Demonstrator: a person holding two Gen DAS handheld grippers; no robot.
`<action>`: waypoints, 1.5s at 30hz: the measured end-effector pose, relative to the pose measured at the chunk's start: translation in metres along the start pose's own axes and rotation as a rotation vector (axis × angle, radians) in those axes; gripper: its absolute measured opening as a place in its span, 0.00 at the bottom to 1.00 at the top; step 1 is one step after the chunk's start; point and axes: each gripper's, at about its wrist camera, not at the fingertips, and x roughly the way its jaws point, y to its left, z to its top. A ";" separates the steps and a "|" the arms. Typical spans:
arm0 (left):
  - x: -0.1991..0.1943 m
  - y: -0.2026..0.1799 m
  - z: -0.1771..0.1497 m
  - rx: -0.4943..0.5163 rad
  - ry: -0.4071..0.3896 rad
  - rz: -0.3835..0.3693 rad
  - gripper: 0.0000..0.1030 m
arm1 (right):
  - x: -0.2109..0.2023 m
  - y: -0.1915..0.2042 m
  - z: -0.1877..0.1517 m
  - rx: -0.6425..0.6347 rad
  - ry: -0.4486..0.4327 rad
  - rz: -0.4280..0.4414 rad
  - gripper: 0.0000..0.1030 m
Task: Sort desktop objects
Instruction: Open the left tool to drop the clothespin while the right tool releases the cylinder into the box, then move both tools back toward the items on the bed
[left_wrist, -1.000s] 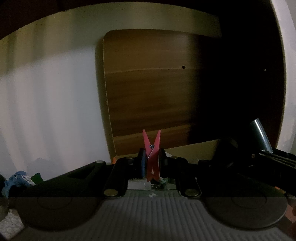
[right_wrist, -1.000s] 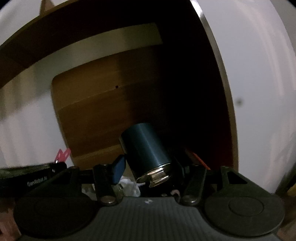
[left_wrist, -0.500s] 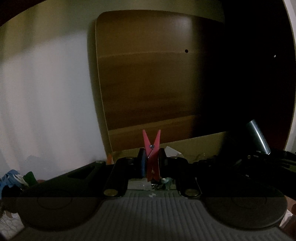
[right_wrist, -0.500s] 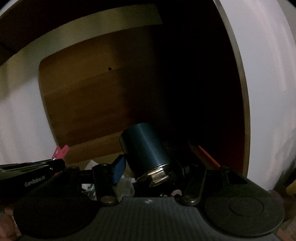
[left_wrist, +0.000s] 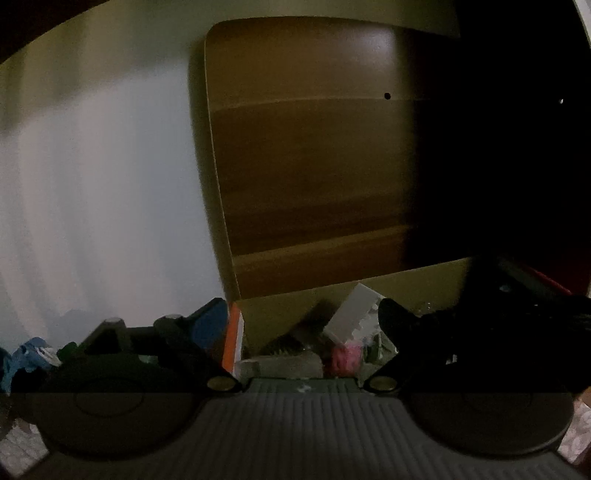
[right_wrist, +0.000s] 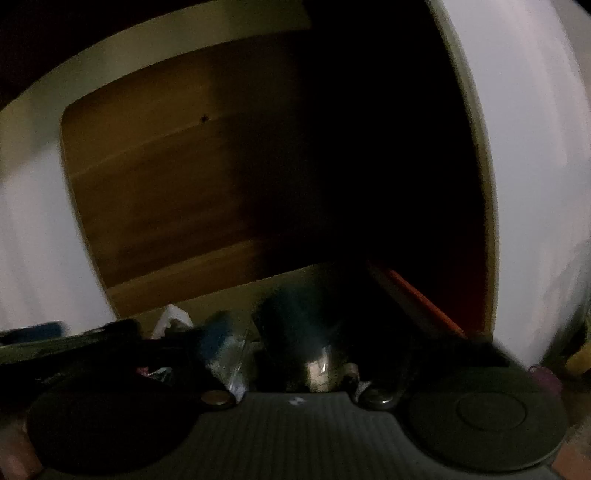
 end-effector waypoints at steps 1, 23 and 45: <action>-0.001 0.002 0.000 -0.007 0.004 -0.006 0.93 | -0.003 -0.001 -0.001 0.003 -0.012 0.003 0.99; -0.025 0.019 0.005 -0.023 -0.032 0.040 1.00 | -0.033 0.005 0.000 0.024 -0.069 0.001 1.00; -0.056 0.149 -0.031 -0.148 0.037 0.201 1.00 | -0.048 0.103 -0.020 -0.082 -0.039 0.139 1.00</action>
